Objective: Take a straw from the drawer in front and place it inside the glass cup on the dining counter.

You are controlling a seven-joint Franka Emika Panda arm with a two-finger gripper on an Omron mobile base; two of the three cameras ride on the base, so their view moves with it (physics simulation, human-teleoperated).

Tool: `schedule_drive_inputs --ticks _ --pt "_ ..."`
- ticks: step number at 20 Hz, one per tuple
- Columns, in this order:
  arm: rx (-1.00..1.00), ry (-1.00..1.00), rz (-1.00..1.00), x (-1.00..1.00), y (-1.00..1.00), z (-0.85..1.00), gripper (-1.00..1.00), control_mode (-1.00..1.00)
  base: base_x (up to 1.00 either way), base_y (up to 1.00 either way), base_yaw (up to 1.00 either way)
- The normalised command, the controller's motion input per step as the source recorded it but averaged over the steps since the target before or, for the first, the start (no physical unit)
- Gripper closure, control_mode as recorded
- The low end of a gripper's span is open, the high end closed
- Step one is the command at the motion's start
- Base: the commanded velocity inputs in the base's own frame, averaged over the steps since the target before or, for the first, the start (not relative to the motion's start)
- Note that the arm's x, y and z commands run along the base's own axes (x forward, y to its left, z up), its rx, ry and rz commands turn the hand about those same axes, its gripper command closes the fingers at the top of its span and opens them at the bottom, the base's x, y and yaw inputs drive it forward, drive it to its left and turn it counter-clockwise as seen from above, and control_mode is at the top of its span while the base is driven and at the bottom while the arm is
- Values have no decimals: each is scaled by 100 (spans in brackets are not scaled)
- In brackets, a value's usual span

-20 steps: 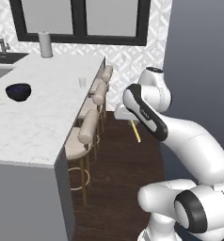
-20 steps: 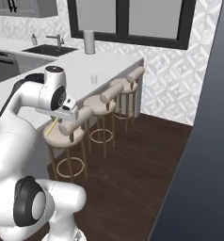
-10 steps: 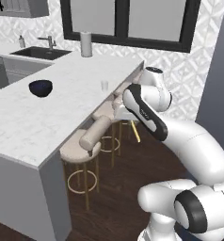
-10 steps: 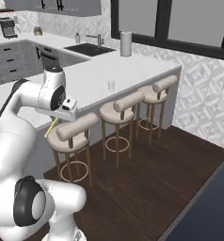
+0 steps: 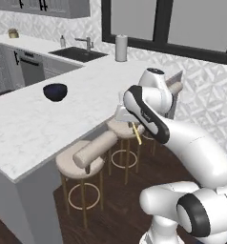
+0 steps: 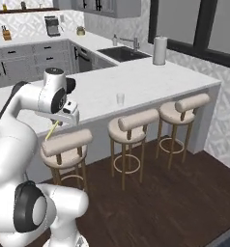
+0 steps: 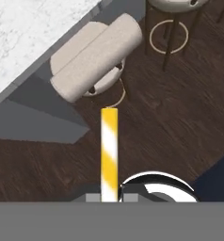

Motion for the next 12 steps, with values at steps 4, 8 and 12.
schedule_drive_inputs --ticks 4,8,12 --pt "0 0 0 0 0 0 100 100 67 -88 45" --pt "0 0 0 0 0 0 100 100 42 -91 49" --pt "0 0 0 0 0 0 100 100 27 -89 53"
